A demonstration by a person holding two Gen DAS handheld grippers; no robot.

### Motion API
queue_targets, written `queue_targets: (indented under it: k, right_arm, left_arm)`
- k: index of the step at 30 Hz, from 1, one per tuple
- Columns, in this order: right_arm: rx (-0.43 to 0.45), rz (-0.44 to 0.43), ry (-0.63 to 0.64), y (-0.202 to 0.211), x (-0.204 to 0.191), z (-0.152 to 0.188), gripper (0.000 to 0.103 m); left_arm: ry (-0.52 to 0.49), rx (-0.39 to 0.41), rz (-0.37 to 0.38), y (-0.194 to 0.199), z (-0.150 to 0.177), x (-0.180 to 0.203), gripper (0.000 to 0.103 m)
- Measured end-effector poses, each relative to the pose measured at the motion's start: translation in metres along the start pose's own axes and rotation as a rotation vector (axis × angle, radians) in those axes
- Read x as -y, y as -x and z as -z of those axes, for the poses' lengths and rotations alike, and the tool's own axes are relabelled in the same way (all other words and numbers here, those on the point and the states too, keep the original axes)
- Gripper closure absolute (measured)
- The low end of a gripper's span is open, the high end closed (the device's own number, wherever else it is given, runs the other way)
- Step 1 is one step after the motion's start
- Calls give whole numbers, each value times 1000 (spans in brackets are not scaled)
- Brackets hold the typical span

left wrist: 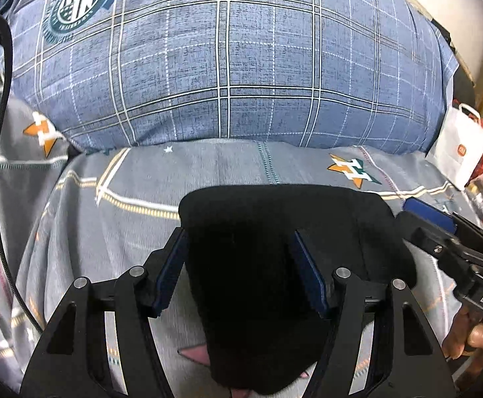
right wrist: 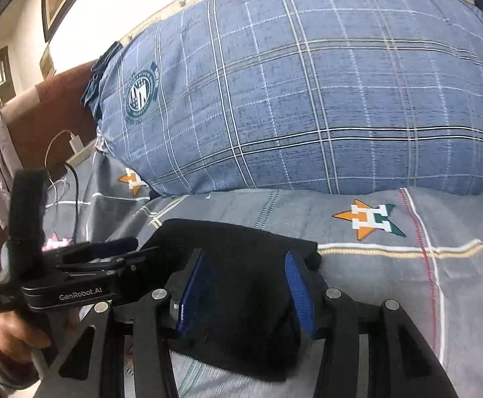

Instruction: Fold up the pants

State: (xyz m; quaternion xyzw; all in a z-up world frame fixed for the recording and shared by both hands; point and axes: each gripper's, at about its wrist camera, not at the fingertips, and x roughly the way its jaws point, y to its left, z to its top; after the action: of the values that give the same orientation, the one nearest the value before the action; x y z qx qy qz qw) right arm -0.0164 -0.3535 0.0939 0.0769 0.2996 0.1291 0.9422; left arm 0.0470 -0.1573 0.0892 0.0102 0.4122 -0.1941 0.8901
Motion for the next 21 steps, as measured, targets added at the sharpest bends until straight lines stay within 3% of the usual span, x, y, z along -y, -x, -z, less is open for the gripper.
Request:
queue_targets:
  k: [6, 13, 21]
  right_arm:
    - [-70, 7, 3, -37, 9, 7, 56]
    - [-106, 32, 13, -59, 15, 19, 56]
    - [-96, 80, 63, -22, -5, 17, 56]
  left_arm:
    - [-31, -4, -42, -21, 3, 1, 37]
    - [-22, -12, -29, -36, 5, -3, 26]
    - [-13, -17, -27, -9, 13, -5, 26]
